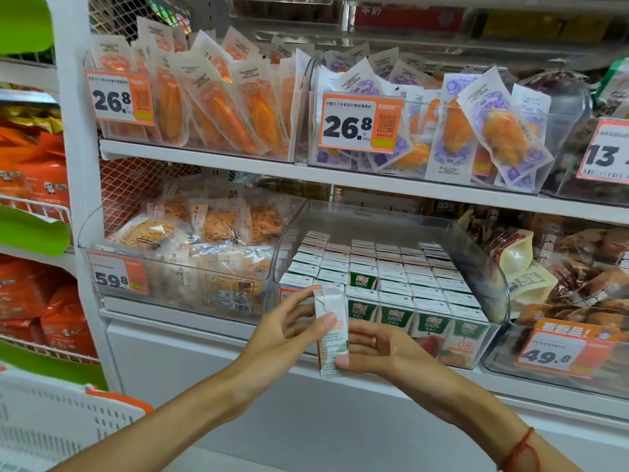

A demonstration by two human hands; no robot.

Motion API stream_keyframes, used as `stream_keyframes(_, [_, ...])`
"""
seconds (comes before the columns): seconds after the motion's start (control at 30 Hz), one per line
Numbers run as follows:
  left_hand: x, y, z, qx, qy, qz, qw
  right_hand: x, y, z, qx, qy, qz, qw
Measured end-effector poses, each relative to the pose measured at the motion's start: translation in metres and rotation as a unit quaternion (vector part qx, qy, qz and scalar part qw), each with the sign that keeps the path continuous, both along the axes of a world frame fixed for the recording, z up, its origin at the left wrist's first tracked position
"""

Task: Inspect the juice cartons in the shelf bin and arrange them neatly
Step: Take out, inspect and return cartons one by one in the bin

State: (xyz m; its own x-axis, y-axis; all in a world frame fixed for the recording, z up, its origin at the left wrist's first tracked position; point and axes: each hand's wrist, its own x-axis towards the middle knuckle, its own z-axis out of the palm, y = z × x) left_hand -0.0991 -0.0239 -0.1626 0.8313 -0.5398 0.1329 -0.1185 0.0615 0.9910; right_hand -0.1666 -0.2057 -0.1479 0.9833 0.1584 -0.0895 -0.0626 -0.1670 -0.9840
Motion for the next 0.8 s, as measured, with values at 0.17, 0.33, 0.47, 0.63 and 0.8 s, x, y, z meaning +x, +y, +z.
stream_keyframes(0.17, [-0.001, -0.006, -0.001, -0.029, -0.012, 0.092, 0.995, 0.002, 0.012, 0.000, -0.072, -0.076, -0.130, 0.986])
stream_keyframes(0.33, [-0.007, -0.014, -0.004, -0.034, -0.016, 0.111, 0.993, 0.000, 0.021, -0.006, -0.227, -0.194, -0.260, 0.918])
stream_keyframes(0.47, [-0.002, -0.010, -0.005, -0.024, 0.019, 0.097, 0.995, 0.002, 0.014, -0.005, -0.212, -0.131, -0.195, 0.949])
stream_keyframes(0.63, [0.008, -0.002, 0.000, -0.027, 0.088, 0.044, 0.995, 0.002, -0.008, 0.003, -0.069, -0.011, -0.099, 0.993])
stream_keyframes(0.8, [0.007, -0.001, -0.002, -0.013, 0.100, -0.015, 0.995, 0.002, -0.005, 0.000, -0.035, -0.033, -0.089, 0.995])
